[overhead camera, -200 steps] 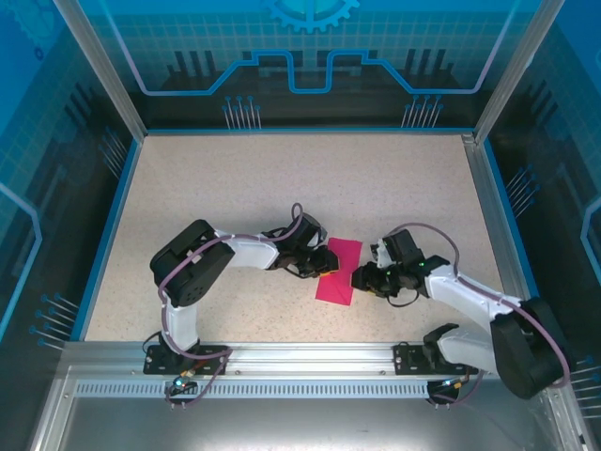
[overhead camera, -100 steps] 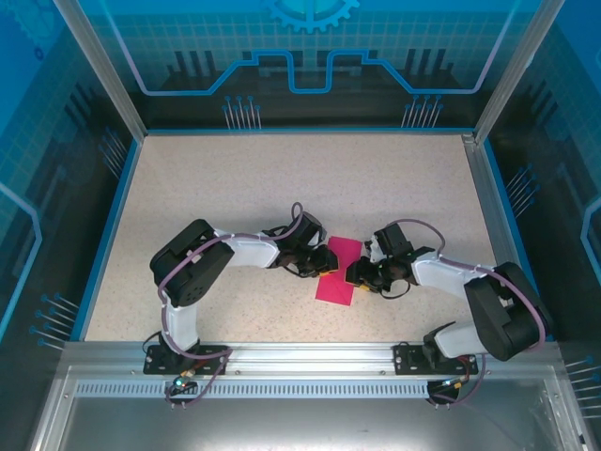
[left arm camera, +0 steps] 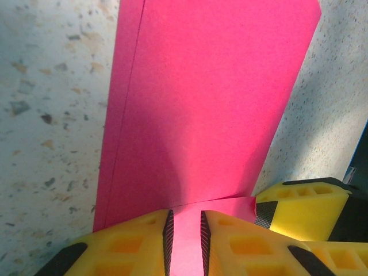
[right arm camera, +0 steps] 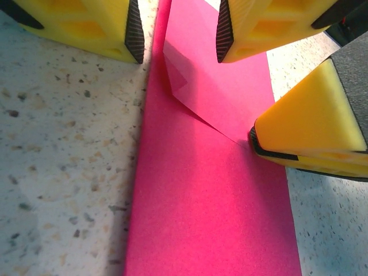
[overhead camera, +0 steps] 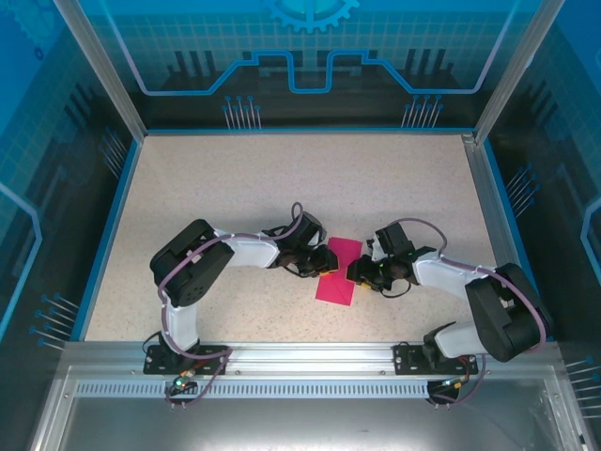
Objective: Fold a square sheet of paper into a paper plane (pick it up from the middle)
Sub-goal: Turn over the paper at the center of the table.
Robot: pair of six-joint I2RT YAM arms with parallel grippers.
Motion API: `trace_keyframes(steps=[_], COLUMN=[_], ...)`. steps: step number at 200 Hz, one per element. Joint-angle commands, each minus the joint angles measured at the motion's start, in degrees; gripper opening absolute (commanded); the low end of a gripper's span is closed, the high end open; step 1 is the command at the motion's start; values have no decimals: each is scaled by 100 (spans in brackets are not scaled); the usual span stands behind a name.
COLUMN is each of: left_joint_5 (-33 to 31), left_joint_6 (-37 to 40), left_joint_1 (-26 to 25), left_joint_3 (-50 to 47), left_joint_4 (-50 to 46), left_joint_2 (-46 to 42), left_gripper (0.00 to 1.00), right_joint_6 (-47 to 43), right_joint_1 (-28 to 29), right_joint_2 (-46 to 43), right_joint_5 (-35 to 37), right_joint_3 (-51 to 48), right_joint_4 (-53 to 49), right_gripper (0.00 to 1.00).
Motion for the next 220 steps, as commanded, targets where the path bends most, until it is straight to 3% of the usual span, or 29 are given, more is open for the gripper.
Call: trace_keyframes(steps=[1,117,220], left_joint_5=[-64,-64,-73], left_joint_6=[46,33,25], left_joint_1=[-23,-16,-22], left_joint_3=[128,177,176], left_joint_4=[-192,-227,-271], left_joint_2=[-143,-126,-126], left_gripper=[24,24,24], right_joint_6=[117,265,184], right_joint_1=[-114,-88,-77], right_joint_2=[21,287,136], right_joint_5=[107,-654,-790], right_joint_3=[-50,-196,-283], right_joint_4=[148,936,1006], right_gripper=[41,29,28])
